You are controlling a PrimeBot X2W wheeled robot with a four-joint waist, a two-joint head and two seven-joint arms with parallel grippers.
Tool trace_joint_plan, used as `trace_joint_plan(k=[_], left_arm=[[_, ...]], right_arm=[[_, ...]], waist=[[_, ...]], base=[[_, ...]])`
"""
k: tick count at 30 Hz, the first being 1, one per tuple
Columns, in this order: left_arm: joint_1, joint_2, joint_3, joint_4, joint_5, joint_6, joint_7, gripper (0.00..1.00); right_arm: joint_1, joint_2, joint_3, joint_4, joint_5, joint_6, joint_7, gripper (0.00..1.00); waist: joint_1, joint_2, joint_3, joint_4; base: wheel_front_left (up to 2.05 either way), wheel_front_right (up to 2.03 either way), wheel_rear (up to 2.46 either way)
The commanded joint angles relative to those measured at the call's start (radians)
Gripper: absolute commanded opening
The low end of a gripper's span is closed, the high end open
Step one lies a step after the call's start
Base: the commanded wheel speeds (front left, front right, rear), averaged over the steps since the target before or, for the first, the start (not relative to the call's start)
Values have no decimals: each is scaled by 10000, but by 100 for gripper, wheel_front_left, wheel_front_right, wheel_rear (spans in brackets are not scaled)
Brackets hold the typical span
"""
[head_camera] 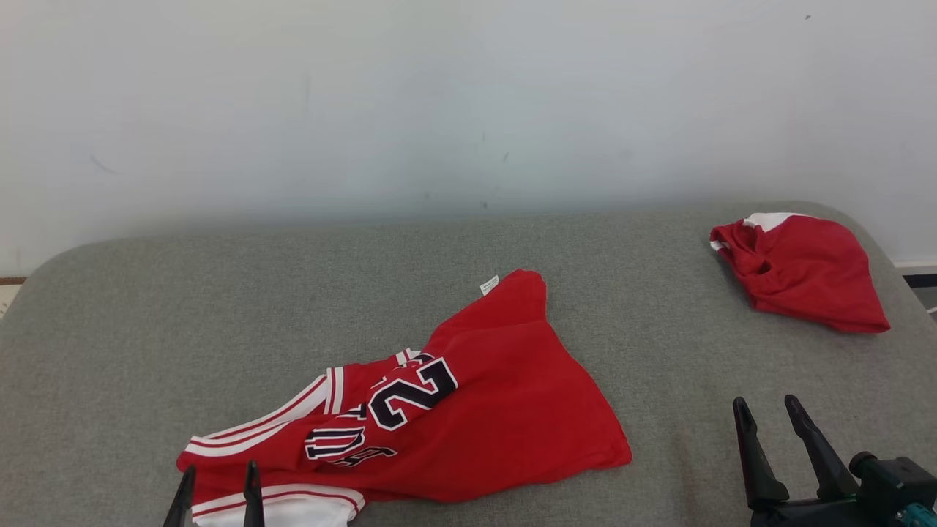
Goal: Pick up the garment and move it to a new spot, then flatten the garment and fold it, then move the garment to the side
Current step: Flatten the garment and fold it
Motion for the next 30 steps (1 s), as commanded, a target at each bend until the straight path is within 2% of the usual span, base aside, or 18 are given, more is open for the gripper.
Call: trace_joint_plan(k=[1,30], left_arm=[[25,48,48,19,35,-18,-40,100],[65,22,134,128,-88,-120,-40,100]], right_arm=[[107,29,12,21,-26,-8,-4,100],[118,131,5,244,-13,-8,-4,100]], waist=[[0,0,3,-6],[0,0,-1,-84]], base=[[0,0,0],[0,0,0]])
